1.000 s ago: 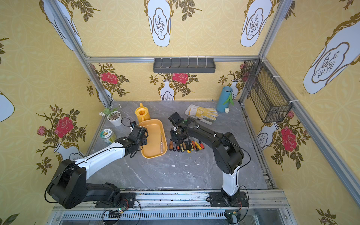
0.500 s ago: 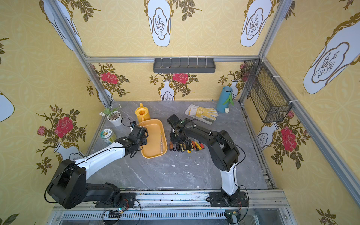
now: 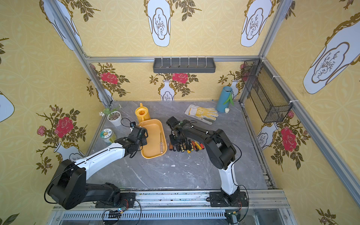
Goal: Take out the screwdriver from the storage box
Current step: Place the screwdriver at the center of the board.
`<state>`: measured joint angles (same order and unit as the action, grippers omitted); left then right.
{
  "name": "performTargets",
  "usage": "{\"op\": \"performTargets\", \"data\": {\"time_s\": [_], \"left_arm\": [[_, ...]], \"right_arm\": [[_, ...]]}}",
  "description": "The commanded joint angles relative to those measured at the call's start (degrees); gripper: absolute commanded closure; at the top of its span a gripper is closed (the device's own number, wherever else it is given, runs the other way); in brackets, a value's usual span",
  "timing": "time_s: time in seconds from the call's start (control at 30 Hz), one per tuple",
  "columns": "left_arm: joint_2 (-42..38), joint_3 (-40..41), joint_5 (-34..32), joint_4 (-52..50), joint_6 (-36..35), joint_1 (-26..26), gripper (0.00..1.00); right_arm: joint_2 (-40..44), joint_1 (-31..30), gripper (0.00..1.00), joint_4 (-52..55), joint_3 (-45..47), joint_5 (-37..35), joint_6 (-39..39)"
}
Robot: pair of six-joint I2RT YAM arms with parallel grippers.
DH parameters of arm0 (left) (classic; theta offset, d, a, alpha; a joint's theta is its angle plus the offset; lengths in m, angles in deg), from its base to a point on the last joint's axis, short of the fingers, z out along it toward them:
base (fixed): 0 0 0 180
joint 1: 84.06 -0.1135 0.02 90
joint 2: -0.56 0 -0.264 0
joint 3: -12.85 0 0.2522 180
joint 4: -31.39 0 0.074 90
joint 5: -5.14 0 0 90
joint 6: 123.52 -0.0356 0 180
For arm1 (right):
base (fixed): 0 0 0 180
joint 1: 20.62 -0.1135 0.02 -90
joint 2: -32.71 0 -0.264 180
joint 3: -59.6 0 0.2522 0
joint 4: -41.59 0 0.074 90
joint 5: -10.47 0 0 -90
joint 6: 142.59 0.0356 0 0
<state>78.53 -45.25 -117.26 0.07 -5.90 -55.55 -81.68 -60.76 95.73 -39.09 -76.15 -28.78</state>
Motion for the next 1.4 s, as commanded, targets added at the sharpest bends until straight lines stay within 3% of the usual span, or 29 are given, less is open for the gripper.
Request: {"op": "performTargets", "data": {"time_s": [0.0,0.3,0.87,1.37], "left_arm": [[0.4,-0.1,-0.3,-0.1,-0.5,-0.1,1.00],[0.3,-0.3,-0.4,-0.9,-0.4,-0.1,1.00],[1.2,-2.3,-0.5,-1.6,-0.9,-0.1,1.00],[1.0,-2.2,-0.6,-1.9,-0.7,-0.1,1.00]], "right_arm": [[-0.2,-0.1,0.94,-0.9,0.8,0.1,1.0],[0.0,-0.6,0.80,-1.3,1.0,0.0,1.1],[1.4,-0.6,0.65,-1.7,1.0,-0.5,1.3],[5.3,-0.7,0.39,-4.0,3.5,-2.2,1.4]]}}
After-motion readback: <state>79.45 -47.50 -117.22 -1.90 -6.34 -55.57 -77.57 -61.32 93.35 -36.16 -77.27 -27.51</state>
